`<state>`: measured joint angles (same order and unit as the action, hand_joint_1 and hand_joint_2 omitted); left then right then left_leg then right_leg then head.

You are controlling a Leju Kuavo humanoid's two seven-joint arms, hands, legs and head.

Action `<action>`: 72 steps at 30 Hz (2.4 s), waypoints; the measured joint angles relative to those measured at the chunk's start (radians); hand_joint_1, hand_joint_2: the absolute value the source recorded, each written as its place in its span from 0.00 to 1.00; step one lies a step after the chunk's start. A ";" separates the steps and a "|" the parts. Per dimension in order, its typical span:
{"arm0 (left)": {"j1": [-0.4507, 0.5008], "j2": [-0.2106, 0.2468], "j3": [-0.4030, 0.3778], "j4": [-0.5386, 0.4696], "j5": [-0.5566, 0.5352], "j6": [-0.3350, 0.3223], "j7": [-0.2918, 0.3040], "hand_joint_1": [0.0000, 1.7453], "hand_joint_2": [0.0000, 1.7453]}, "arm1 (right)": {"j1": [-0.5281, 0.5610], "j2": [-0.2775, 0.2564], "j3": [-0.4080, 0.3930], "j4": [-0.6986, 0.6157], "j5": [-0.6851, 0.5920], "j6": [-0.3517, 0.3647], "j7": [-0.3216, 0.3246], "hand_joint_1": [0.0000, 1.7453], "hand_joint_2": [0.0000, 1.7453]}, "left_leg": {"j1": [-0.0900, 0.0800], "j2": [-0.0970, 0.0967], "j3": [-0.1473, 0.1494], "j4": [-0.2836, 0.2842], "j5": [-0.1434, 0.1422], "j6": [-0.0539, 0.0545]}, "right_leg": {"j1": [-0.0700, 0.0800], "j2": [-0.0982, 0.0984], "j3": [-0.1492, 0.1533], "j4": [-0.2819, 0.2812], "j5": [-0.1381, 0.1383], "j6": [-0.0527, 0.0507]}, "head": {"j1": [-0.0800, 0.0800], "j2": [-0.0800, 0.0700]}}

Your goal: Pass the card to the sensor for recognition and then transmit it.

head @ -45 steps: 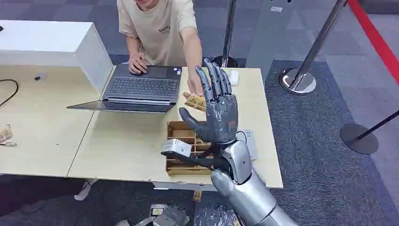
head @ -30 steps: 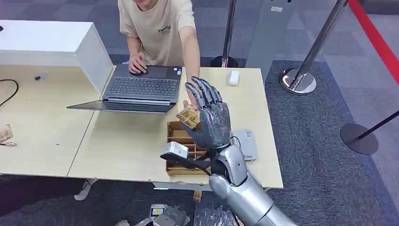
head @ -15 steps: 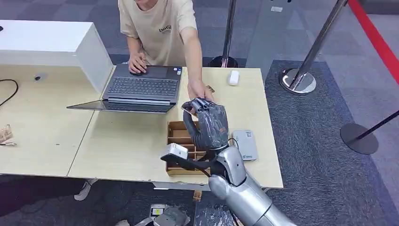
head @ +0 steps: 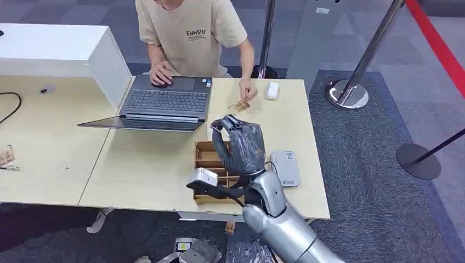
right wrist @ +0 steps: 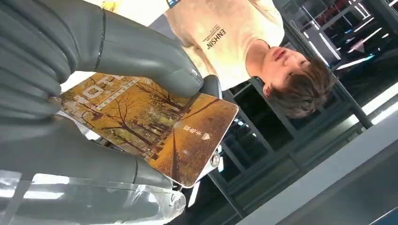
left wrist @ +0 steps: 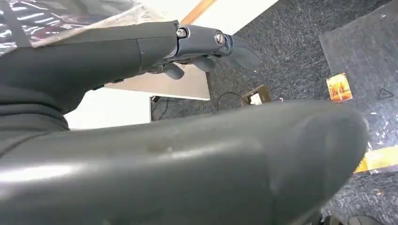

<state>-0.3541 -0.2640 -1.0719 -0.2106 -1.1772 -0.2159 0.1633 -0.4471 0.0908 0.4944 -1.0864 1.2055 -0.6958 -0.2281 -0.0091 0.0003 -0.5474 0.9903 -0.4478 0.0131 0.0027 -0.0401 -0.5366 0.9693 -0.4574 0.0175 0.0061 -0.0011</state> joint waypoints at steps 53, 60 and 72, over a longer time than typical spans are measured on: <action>-0.007 0.001 -0.020 0.000 0.011 -0.074 -0.098 0.00 0.00 | -0.065 -0.032 -0.244 0.381 -0.568 0.013 -0.183 1.00 1.00 | 0.000 0.000 0.000 0.000 0.000 0.000 | 0.000 0.000 0.000 0.000 0.000 0.000 | 0.000 0.000; -0.007 0.001 -0.020 0.000 0.011 -0.065 -0.098 0.00 0.00 | -0.057 -0.033 -0.248 0.492 -0.680 0.094 -0.158 1.00 1.00 | 0.000 0.000 0.000 0.000 0.000 0.000 | 0.000 0.000 -0.001 0.000 0.000 0.000 | 0.000 0.000; -0.007 0.001 -0.020 0.001 0.025 -0.041 -0.080 0.00 0.00 | -0.012 -0.035 -0.246 0.644 -0.763 0.143 -0.143 1.00 1.00 | 0.000 0.001 0.012 0.000 -0.003 0.000 | 0.000 0.001 0.011 -0.002 -0.002 0.001 | 0.000 0.000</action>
<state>-0.3608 -0.2632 -1.0922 -0.2098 -1.1521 -0.2571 0.0828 -0.4594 0.0557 0.2480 -0.4429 0.4421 -0.5528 -0.3716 -0.0086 0.0012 -0.5355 0.9900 -0.4509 0.0131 0.0028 -0.0388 -0.5257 0.9675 -0.4598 0.0184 0.0061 -0.0011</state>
